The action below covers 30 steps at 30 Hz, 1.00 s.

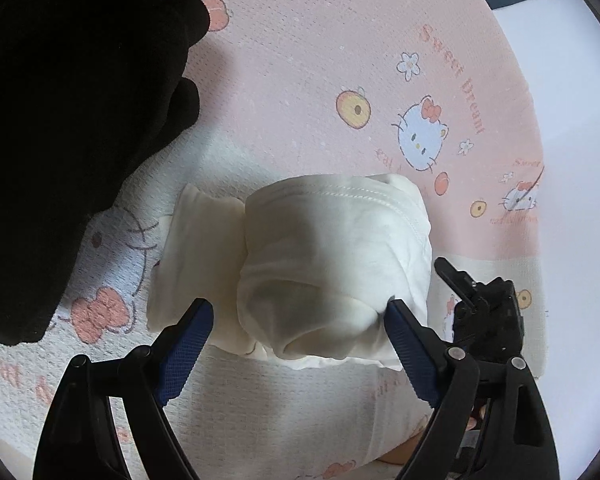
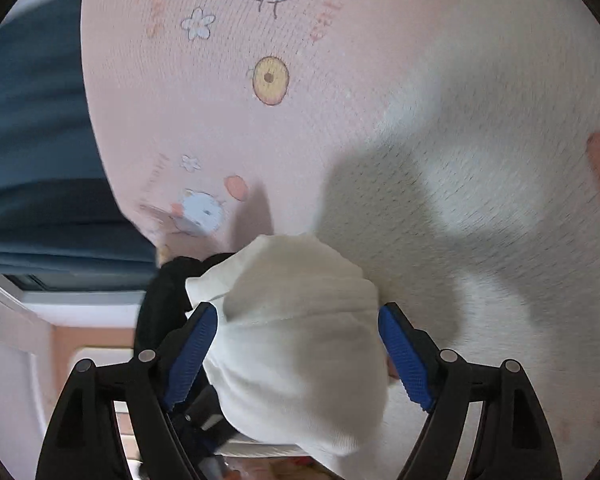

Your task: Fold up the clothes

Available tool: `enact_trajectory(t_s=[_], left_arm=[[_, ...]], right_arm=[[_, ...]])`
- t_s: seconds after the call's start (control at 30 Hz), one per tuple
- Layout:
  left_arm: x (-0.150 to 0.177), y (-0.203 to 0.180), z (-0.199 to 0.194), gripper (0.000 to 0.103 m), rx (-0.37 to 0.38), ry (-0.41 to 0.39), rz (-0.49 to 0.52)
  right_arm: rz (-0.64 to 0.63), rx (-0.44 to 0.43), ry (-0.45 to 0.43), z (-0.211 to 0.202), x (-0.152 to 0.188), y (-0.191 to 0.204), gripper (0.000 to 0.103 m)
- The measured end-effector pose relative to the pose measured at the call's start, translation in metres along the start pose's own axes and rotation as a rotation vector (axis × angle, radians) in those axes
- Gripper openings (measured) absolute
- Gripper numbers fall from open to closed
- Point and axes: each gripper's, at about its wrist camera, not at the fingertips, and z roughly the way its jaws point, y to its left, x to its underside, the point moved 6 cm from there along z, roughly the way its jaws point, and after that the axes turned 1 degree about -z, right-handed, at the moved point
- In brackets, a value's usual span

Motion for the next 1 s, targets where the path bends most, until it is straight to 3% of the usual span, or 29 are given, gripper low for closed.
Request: enact_trajectory(t_s=[0.07, 0.17, 0.23, 0.3, 0.4, 0.5, 0.63, 0.77, 0.83, 0.9, 1.0], left_arm=[[0.004, 0.006, -0.002, 0.095, 0.024, 0.035, -0.040], [0.008, 0.017, 0.002, 0.097, 0.097, 0.112, -0.180], [0.006, 0.019, 0.004, 0.097, 0.116, 0.118, -0.204], [0.003, 0.020, 0.006, 0.098, 0.133, 0.121, -0.223], [-0.005, 0.009, 0.008, 0.098, 0.160, 0.110, -0.200], [-0.007, -0.004, 0.009, 0.098, 0.111, 0.107, -0.137], [-0.004, -0.028, -0.007, 0.098, 0.073, 0.096, -0.017], [-0.012, -0.027, -0.032, 0.098, 0.085, 0.037, 0.009], [-0.013, -0.013, -0.026, 0.098, 0.090, 0.064, -0.026], [-0.010, 0.005, -0.012, 0.098, 0.119, 0.106, -0.112], [-0.007, 0.037, -0.001, 0.098, 0.077, 0.074, -0.191]], right_arm=[[0.003, -0.041, -0.009, 0.008, 0.003, -0.002, 0.082], [0.000, -0.088, -0.051, 0.010, 0.006, -0.007, 0.082], [-0.010, -0.081, -0.064, 0.013, 0.007, -0.008, 0.070], [-0.027, -0.075, -0.065, 0.013, 0.008, -0.005, 0.067], [-0.059, -0.066, -0.047, 0.014, 0.009, 0.001, 0.066], [-0.094, -0.047, -0.030, 0.016, 0.010, 0.014, 0.066], [-0.170, -0.009, -0.005, 0.009, 0.028, 0.039, 0.066], [-0.261, 0.003, 0.013, 0.007, 0.036, 0.073, 0.066], [-0.278, 0.056, 0.035, 0.015, 0.038, 0.083, 0.066], [-0.299, 0.167, 0.050, 0.022, 0.042, 0.084, 0.066], [-0.378, 0.282, 0.071, 0.032, 0.049, 0.078, 0.066]])
